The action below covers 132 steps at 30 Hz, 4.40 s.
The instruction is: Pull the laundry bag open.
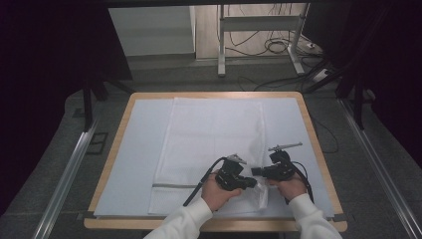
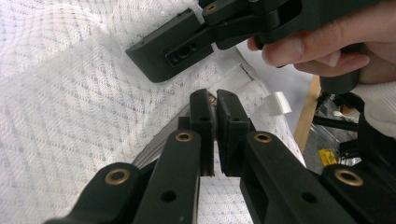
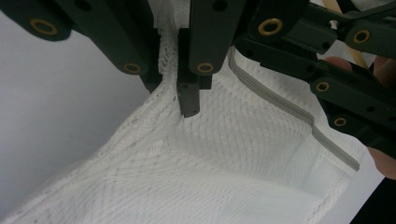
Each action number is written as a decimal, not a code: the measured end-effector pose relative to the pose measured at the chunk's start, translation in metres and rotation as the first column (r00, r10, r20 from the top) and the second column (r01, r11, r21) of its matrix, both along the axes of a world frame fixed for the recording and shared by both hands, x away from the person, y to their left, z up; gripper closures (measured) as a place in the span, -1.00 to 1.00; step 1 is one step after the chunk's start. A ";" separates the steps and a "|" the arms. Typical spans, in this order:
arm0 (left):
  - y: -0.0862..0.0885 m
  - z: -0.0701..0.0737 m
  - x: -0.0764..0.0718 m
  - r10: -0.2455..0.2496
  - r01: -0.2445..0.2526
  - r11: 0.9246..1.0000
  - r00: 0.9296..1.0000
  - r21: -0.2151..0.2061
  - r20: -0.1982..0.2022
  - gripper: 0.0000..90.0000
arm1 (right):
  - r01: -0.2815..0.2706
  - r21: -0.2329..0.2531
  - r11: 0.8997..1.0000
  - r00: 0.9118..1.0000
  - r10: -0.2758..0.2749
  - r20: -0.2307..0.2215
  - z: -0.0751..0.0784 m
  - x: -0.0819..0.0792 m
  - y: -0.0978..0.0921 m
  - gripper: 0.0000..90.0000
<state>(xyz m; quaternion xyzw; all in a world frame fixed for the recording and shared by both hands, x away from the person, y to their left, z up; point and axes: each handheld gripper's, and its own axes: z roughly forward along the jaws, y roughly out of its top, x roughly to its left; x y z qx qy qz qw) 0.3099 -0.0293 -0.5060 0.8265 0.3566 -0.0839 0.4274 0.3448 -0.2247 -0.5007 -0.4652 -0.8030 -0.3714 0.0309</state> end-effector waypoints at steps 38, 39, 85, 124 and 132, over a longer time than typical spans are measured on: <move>0.008 -0.015 0.008 0.007 -0.007 1.000 0.999 0.015 -0.046 0.93 | -0.042 -0.009 0.999 0.999 0.043 0.015 -0.001 -0.003 -0.002 0.95; 0.008 -0.015 0.008 0.008 -0.008 1.000 0.999 0.013 -0.049 0.93 | -0.043 -0.009 0.999 0.999 0.043 0.017 -0.001 -0.003 -0.002 0.95; 0.031 -0.019 0.009 0.050 -0.049 0.998 0.997 0.029 -0.055 0.93 | -0.020 -0.013 1.000 1.000 0.021 0.015 -0.003 -0.003 -0.004 0.95; 0.054 -0.022 0.005 0.073 -0.071 0.997 0.996 0.038 -0.057 0.93 | -0.009 -0.019 1.000 1.000 0.009 0.025 -0.004 -0.003 -0.004 0.95; 0.066 -0.024 0.005 0.092 -0.090 0.995 0.993 0.037 -0.068 0.93 | -0.005 -0.032 0.999 1.000 0.006 0.030 -0.004 -0.003 -0.004 0.95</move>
